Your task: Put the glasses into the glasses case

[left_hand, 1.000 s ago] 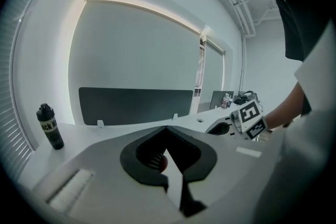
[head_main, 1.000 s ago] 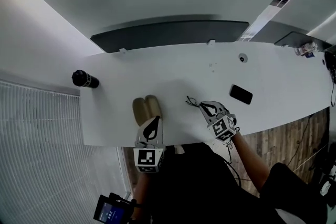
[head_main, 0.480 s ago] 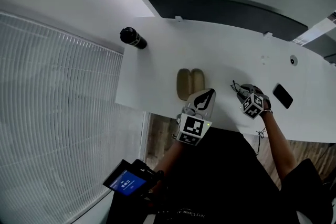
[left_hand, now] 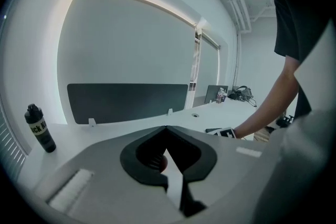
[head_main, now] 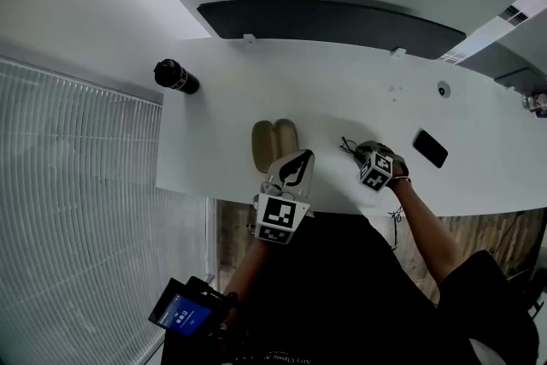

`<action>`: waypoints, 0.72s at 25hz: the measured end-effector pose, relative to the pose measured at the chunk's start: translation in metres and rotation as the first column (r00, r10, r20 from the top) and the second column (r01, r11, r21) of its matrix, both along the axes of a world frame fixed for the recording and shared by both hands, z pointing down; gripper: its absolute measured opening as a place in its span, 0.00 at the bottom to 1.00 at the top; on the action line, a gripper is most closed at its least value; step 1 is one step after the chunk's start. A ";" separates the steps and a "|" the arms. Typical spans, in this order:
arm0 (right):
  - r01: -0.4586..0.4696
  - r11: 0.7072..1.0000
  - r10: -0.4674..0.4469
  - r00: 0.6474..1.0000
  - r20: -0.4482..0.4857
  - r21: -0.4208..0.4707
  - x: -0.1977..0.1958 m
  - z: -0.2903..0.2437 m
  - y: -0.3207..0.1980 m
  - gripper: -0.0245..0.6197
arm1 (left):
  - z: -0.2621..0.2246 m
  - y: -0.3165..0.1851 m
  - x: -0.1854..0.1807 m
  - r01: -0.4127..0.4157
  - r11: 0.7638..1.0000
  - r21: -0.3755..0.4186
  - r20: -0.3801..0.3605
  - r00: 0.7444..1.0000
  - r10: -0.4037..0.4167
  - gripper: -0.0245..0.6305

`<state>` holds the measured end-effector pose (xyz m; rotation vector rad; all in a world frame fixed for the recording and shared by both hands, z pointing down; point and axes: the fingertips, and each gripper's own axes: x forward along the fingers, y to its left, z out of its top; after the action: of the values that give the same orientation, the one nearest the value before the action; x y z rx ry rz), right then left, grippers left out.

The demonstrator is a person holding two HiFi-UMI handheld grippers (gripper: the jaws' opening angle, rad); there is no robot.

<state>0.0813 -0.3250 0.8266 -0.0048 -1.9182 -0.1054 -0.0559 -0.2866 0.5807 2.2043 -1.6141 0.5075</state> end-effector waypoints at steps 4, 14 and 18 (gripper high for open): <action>-0.037 0.999 0.038 0.999 -0.024 0.018 0.008 -0.001 0.000 0.19 | -0.003 -0.001 -0.009 0.038 0.999 0.025 -0.020 0.999 -0.037 0.05; -0.160 0.987 0.162 0.983 0.090 -0.027 -0.016 -0.043 -0.004 0.17 | 0.005 0.018 -0.027 0.086 0.996 -0.005 -0.025 0.996 -0.087 0.05; -0.261 0.957 0.280 0.944 0.175 -0.126 -0.039 -0.070 -0.004 0.17 | 0.008 0.028 -0.042 0.134 0.991 -0.011 -0.057 0.989 -0.134 0.05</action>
<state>0.0419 -0.3288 0.7564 0.2077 -2.0948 0.1841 -0.0982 -0.2586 0.5891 2.0682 -1.7131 0.4069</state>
